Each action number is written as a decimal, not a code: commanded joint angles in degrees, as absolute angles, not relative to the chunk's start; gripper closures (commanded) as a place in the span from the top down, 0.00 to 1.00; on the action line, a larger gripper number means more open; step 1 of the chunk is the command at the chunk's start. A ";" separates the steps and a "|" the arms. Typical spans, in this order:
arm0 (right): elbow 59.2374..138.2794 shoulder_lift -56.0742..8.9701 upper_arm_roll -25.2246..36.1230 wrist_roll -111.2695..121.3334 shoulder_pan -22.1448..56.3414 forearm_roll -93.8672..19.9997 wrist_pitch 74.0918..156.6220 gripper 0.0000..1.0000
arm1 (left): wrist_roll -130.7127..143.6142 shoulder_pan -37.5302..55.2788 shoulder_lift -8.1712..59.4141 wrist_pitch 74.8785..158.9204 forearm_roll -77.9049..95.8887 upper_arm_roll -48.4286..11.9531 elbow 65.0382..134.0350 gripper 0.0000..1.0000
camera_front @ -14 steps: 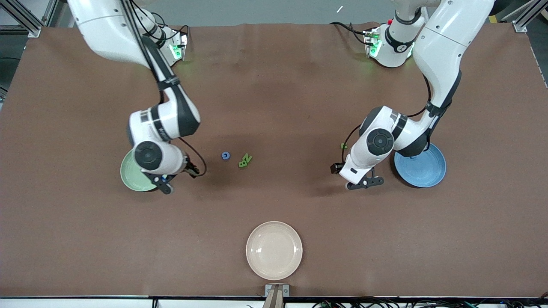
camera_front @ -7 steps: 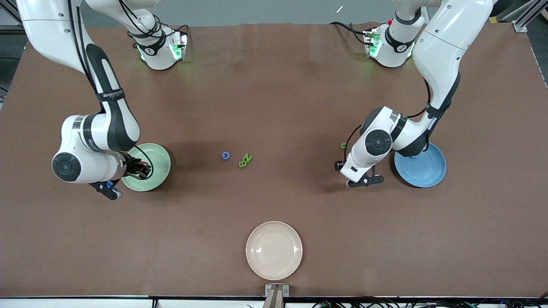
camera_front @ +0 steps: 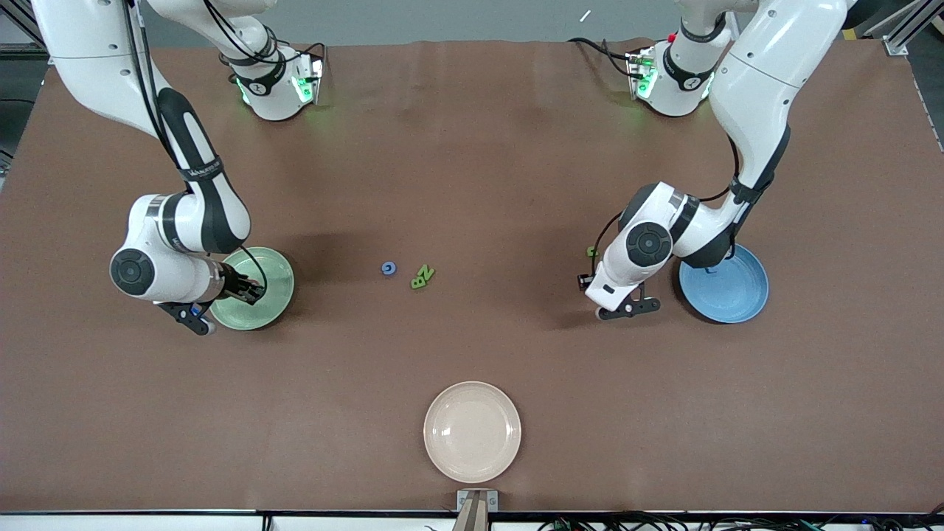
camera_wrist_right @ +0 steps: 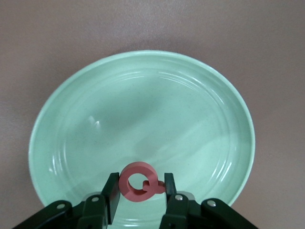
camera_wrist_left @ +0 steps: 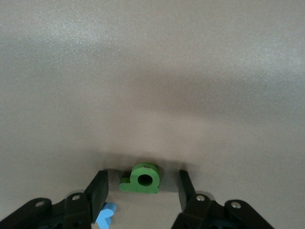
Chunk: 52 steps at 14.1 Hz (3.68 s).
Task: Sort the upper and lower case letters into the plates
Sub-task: 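Release the pink Q onto the green plate with the right gripper, then place the green u in the blue plate while the right gripper reaches G, then grasp the blue G with the right gripper while the left gripper reaches x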
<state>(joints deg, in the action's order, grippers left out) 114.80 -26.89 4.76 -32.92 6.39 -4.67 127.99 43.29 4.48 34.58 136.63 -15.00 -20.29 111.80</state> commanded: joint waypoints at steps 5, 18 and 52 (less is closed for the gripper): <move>119.27 -25.40 3.69 -32.78 6.77 -5.01 132.63 0.07 | 45.26 4.48 34.10 136.23 -16.26 -20.30 112.76 0.48; 104.15 -26.45 3.34 -38.55 9.13 -5.97 114.96 1.00 | 42.65 0.63 27.09 129.83 -16.35 -20.92 112.94 0.24; 114.70 -30.40 3.43 -94.30 34.54 -2.99 141.24 1.00 | 13.27 -36.04 22.85 126.22 -26.03 -39.80 119.98 0.99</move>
<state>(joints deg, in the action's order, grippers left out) 114.00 -29.98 3.16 -92.93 33.52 -3.27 139.69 13.28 -34.74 23.84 129.78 -28.26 -36.50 122.00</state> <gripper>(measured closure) 0.000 0.004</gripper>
